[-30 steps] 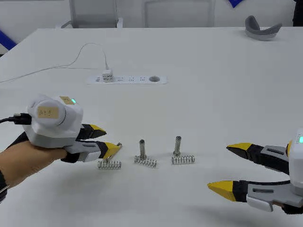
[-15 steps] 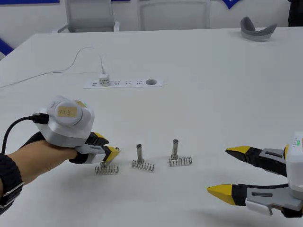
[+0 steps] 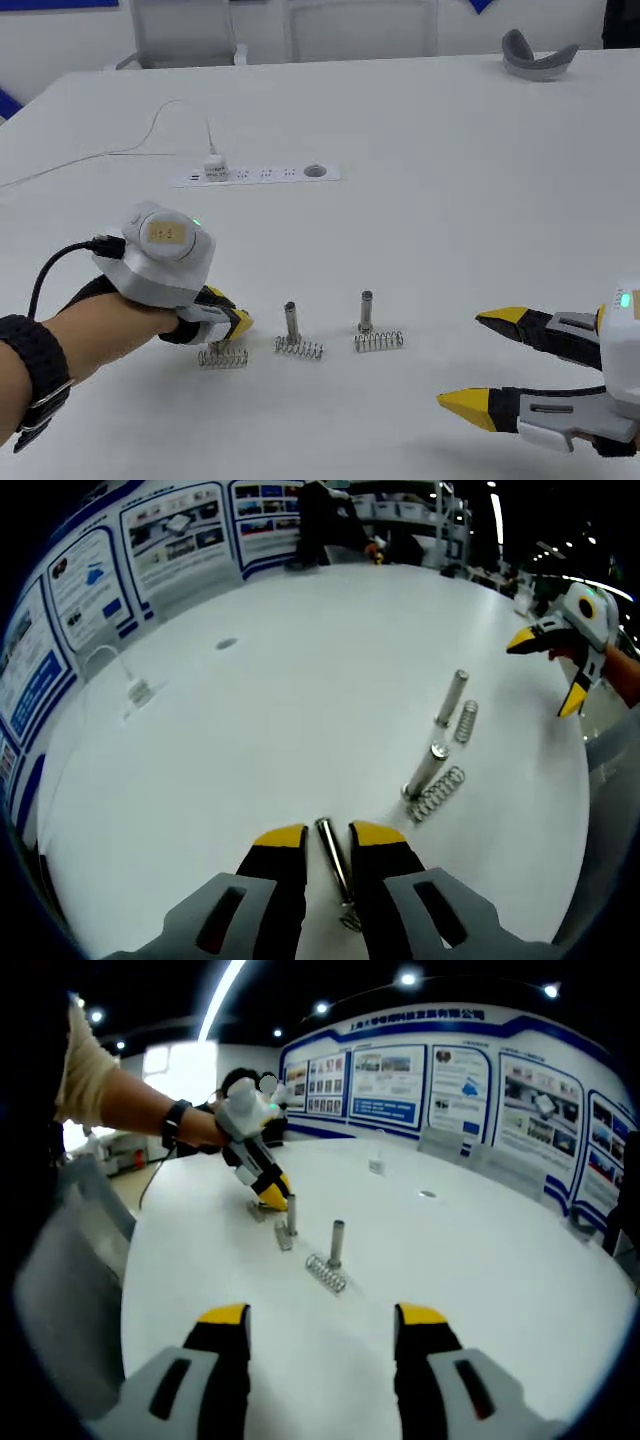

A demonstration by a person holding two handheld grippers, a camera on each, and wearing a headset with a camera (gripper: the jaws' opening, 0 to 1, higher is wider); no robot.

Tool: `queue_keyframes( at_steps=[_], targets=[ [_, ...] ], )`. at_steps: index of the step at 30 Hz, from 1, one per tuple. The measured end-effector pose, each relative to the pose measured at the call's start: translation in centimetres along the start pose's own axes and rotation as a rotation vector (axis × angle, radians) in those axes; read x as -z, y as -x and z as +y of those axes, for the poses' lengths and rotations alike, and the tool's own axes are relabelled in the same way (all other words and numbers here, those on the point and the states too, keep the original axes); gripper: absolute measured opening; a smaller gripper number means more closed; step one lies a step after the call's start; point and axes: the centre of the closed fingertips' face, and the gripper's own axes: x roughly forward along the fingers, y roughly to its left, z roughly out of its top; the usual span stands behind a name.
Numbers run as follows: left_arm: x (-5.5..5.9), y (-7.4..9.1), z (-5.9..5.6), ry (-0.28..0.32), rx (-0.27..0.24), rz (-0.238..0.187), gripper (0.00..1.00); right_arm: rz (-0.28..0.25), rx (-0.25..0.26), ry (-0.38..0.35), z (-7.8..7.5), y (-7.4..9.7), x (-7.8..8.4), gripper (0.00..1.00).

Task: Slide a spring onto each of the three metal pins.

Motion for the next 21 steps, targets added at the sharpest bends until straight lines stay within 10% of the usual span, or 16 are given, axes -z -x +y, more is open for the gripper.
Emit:
queue_keyframes(
  at_steps=[21],
  targets=[
    [0.45, -0.66, 0.17, 0.016, -0.001, 0.093, 0.10, 0.005, 0.013, -0.003, 0.02, 0.18, 0.42, 0.59]
  ],
)
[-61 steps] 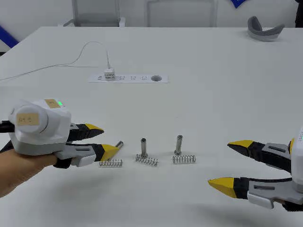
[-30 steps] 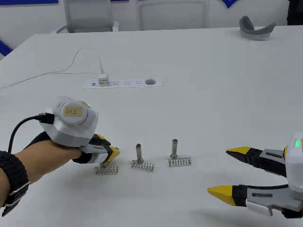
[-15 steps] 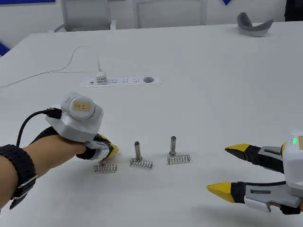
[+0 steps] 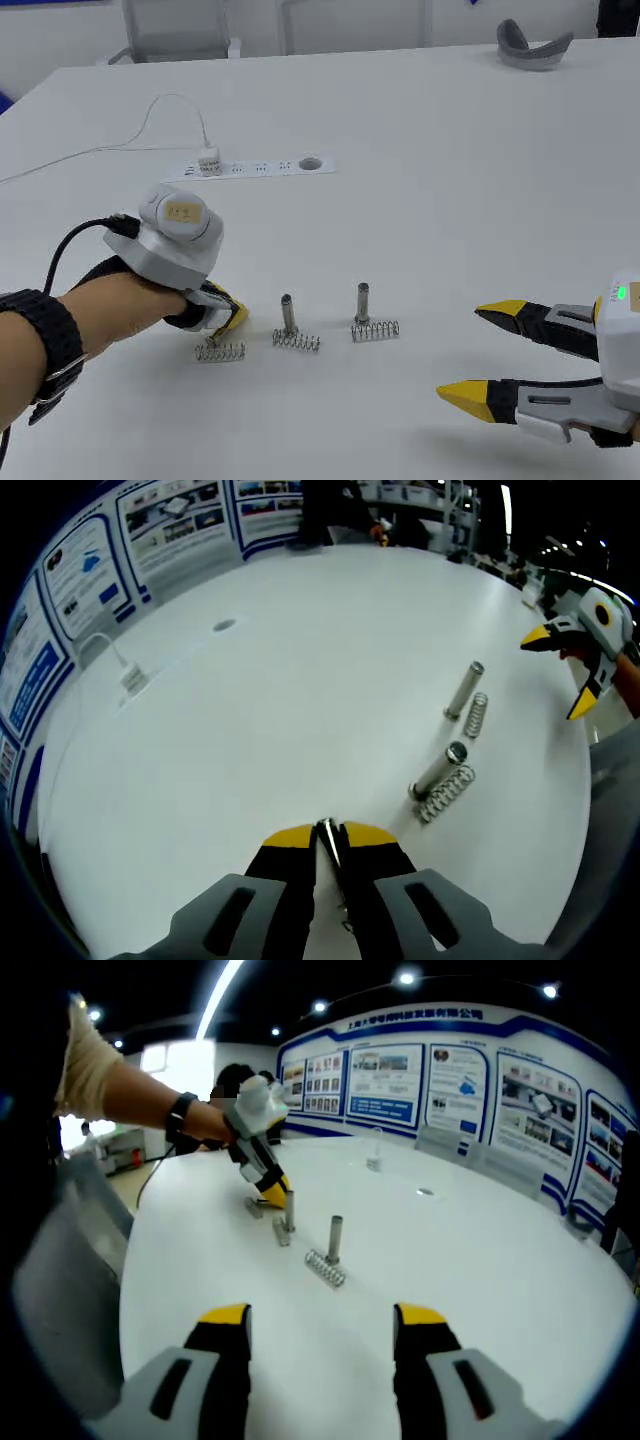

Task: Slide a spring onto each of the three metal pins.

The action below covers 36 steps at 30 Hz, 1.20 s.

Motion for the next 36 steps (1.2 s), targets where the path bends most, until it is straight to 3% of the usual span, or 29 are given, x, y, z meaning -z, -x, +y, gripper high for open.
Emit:
queue_keyframes(
  at_steps=[11, 27, 36],
  targets=[
    [0.2, -0.2, -0.1, -0.027, -0.014, 0.030, 0.09, -0.004, 0.002, -0.013, 0.0, -0.1, 0.1, 0.58],
    [0.3, -0.2, 0.2, 0.025, -0.028, 0.038, 0.07, -0.005, -0.006, -0.004, 0.1, -0.2, -0.1, 0.58],
    [-0.5, 1.2, 0.4, 0.065, -0.029, -0.001, 0.07, 0.001, -0.007, -0.004, 0.1, -0.1, 0.0, 0.58]
  ],
)
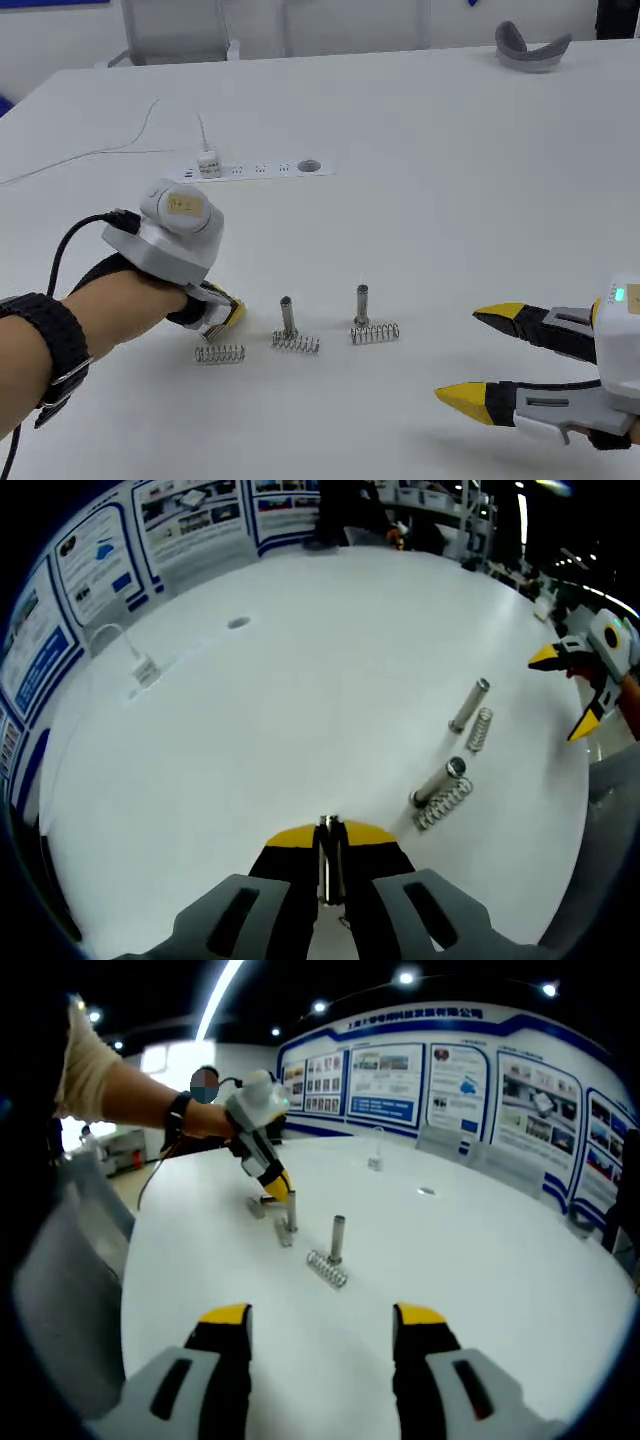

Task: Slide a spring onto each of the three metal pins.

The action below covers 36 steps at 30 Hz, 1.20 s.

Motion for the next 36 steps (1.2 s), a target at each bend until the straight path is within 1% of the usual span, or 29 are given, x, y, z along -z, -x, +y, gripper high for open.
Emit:
queue_keyframes(
  at_steps=[7, 13, 16, 23, 27, 30, 36],
  targets=[
    [-0.2, 1.2, -0.1, 0.021, -0.002, -0.031, 0.07, -0.003, -0.006, 0.008, 0.2, -0.1, -0.4, 0.58],
    [-0.1, 1.9, -0.3, 0.022, -0.006, -0.049, 0.07, -0.001, -0.013, 0.013, 0.4, -0.2, -0.5, 0.58],
    [-0.1, 2.3, -0.3, 0.032, -0.010, -0.063, 0.07, -0.002, -0.017, 0.017, 0.6, -0.2, -0.5, 0.58],
    [0.1, 3.1, -0.3, 0.041, -0.017, -0.081, 0.07, -0.007, -0.022, 0.024, 0.6, -0.3, -0.9, 0.58],
    [0.2, 3.6, -0.1, 0.058, -0.023, -0.098, 0.07, -0.008, -0.026, 0.030, 0.7, -0.3, -1.0, 0.58],
    [0.3, 3.7, 0.0, 0.072, -0.022, -0.103, 0.07, -0.008, -0.029, 0.031, 0.8, -0.4, -1.0, 0.58],
    [0.7, 4.1, -0.1, 0.089, -0.027, -0.118, 0.07, -0.007, -0.030, 0.034, 0.8, -0.4, -1.1, 0.58]
  ],
)
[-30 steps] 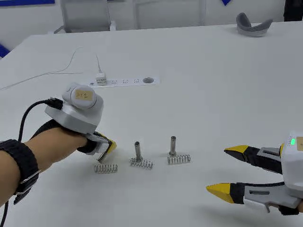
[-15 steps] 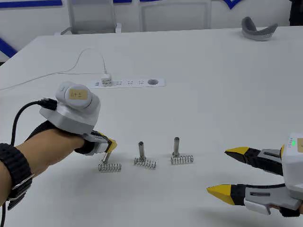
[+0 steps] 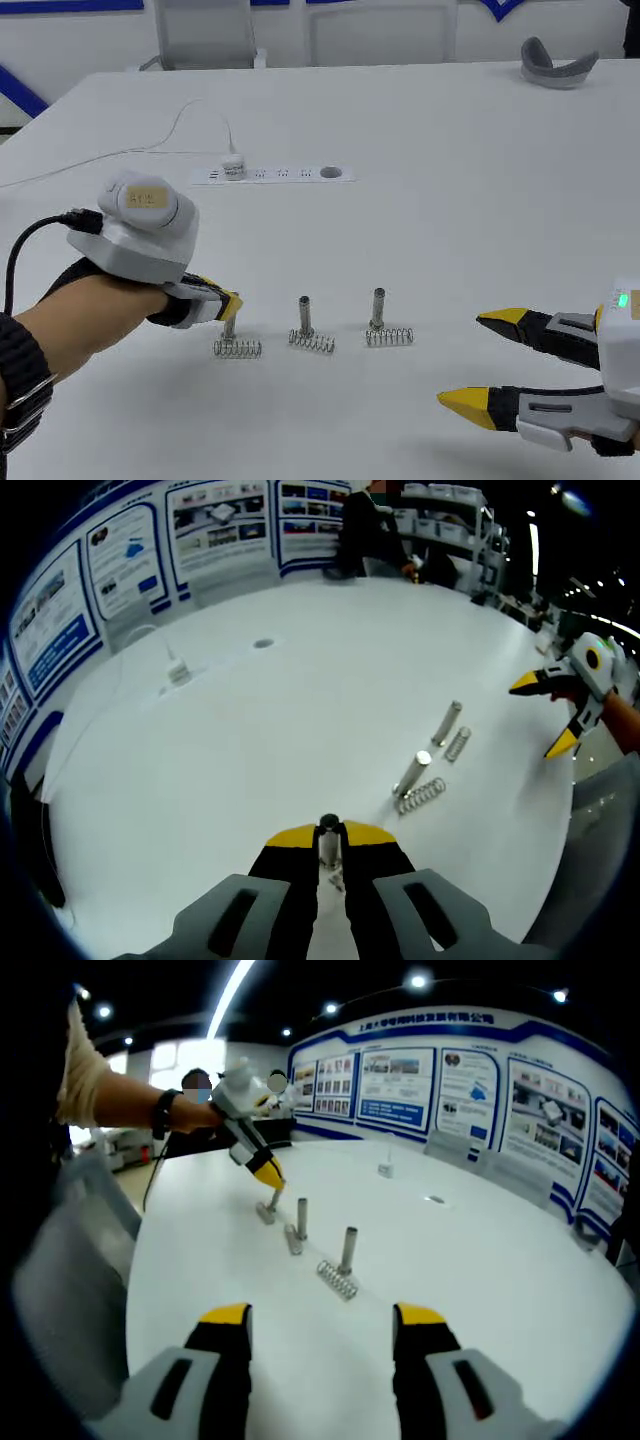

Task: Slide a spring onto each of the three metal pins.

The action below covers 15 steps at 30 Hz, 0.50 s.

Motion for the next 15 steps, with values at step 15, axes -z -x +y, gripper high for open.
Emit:
queue_keyframes(
  at_steps=[15],
  targets=[
    [1.00, 0.96, -0.28, 0.029, -0.002, -0.027, 0.08, 0.002, -0.010, 0.007, 0.31, -0.28, -0.15, 0.58]
  ],
)
